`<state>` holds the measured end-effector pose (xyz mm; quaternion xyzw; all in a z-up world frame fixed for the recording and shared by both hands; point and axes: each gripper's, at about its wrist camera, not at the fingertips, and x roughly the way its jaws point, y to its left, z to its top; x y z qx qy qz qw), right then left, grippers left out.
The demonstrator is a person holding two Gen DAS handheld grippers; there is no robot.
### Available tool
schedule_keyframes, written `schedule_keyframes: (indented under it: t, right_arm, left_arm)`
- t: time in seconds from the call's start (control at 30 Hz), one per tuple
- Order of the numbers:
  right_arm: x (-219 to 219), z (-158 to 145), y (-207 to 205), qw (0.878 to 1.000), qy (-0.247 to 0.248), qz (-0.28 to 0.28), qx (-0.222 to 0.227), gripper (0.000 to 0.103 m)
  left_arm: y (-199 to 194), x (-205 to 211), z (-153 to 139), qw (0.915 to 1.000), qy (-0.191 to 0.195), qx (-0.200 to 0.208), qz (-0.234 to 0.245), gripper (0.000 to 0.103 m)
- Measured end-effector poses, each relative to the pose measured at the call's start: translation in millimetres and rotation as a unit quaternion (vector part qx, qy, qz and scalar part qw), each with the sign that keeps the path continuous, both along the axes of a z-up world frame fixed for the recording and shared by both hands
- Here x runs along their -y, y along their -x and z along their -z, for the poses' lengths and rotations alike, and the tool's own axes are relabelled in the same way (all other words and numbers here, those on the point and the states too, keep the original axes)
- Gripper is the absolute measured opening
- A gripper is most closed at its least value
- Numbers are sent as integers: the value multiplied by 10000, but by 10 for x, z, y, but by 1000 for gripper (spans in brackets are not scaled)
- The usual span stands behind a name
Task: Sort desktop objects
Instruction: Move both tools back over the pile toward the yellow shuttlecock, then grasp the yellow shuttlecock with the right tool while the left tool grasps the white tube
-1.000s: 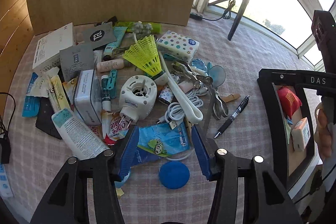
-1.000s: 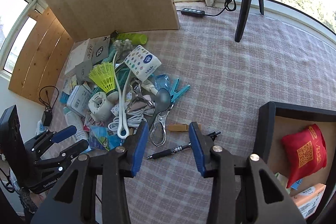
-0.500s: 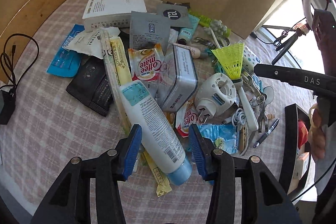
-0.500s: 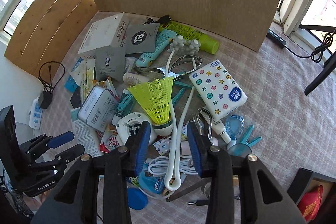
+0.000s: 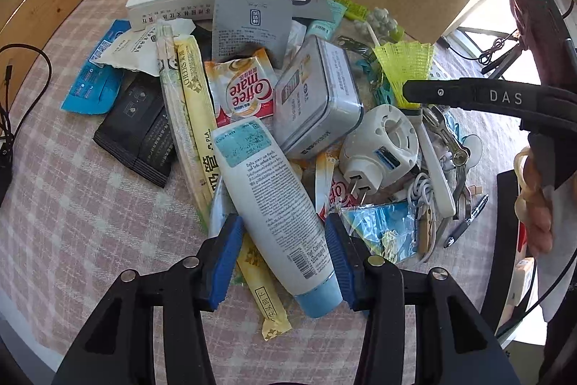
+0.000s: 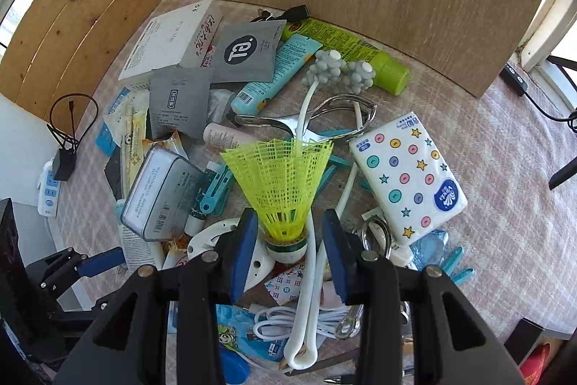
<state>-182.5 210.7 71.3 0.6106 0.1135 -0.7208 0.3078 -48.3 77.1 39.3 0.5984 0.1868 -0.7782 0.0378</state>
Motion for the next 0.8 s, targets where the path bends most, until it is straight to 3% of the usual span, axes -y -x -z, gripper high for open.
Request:
schedule_keyframes:
  t: [0.3,0.53,0.8]
  right_arm:
    - [125,135,74,9999,-17,44,112,37]
    - [82,147,127,9994,195,201,181,33]
    - [-35,11,145,9988,384,273,114,30]
  left_arm:
    - [167,-111,124,9998,176,41,69,52]
    - [183,-17,137,10000,-44,-52,-33,48]
    - [117,-39,92,9999,53,-132,10,45]
